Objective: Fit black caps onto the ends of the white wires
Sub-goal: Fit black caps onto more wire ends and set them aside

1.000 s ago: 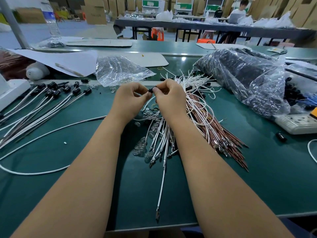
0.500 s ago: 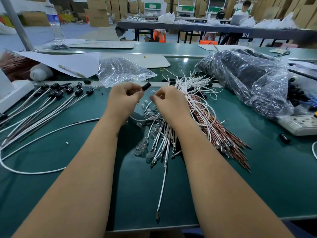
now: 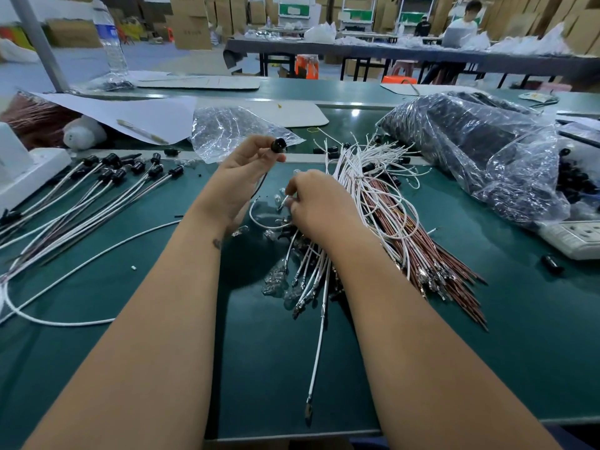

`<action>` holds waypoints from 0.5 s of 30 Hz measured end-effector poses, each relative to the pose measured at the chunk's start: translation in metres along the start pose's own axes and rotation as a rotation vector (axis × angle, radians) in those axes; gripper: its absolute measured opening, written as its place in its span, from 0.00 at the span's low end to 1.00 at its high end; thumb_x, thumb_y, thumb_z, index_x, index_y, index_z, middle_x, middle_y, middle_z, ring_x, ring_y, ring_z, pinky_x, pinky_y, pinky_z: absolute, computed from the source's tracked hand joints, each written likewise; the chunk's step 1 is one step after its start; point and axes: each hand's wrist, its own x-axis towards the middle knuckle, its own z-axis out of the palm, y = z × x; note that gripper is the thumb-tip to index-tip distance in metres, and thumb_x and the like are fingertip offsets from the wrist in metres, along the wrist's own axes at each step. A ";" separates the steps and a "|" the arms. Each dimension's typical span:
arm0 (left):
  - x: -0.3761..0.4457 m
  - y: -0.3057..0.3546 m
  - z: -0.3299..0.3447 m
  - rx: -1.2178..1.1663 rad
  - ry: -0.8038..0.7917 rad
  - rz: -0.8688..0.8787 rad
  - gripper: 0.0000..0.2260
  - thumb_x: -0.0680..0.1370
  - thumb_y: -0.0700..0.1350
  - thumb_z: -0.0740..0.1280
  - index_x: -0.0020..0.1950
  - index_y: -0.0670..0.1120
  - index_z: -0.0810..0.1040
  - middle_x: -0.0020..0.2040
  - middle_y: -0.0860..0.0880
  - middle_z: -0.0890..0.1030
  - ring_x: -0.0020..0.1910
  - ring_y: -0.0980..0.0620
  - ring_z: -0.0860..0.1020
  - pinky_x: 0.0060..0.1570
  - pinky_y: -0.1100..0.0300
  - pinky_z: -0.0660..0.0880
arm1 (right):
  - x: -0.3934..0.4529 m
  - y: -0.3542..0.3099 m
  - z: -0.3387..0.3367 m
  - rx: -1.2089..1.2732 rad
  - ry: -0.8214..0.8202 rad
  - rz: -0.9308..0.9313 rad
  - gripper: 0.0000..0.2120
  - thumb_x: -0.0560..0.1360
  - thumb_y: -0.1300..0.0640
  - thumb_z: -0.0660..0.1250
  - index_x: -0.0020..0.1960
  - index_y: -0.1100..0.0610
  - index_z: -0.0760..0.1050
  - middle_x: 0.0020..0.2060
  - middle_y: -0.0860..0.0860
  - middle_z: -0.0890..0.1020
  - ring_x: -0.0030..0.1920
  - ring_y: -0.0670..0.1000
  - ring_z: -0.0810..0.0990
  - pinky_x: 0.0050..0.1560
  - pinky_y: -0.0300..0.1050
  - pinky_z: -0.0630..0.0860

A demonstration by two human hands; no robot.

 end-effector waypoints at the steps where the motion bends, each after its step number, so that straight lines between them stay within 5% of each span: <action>1: -0.001 0.002 -0.001 -0.036 -0.024 -0.007 0.11 0.78 0.41 0.64 0.41 0.54 0.81 0.39 0.58 0.82 0.47 0.59 0.77 0.52 0.66 0.67 | 0.001 0.002 0.000 0.053 0.027 0.008 0.08 0.77 0.59 0.66 0.56 0.57 0.78 0.51 0.54 0.79 0.50 0.55 0.78 0.47 0.44 0.70; 8: -0.006 0.006 -0.001 -0.173 -0.173 -0.031 0.04 0.79 0.40 0.59 0.49 0.45 0.74 0.41 0.48 0.78 0.45 0.52 0.78 0.59 0.51 0.72 | -0.001 0.000 -0.004 0.534 0.218 0.036 0.03 0.71 0.63 0.72 0.43 0.57 0.84 0.40 0.52 0.82 0.41 0.50 0.81 0.43 0.42 0.75; 11: -0.002 0.005 -0.005 -0.129 -0.024 -0.056 0.05 0.80 0.40 0.61 0.48 0.47 0.76 0.36 0.50 0.77 0.37 0.53 0.76 0.44 0.56 0.74 | -0.001 0.005 -0.004 0.721 0.203 0.129 0.08 0.71 0.65 0.71 0.42 0.53 0.83 0.35 0.45 0.82 0.37 0.42 0.81 0.43 0.39 0.79; 15: 0.002 0.002 -0.012 -0.148 0.083 -0.079 0.09 0.79 0.37 0.60 0.44 0.47 0.75 0.32 0.51 0.74 0.31 0.55 0.68 0.33 0.63 0.64 | 0.001 0.009 -0.009 0.943 0.219 0.180 0.11 0.73 0.67 0.70 0.42 0.52 0.79 0.36 0.51 0.84 0.36 0.45 0.84 0.39 0.39 0.80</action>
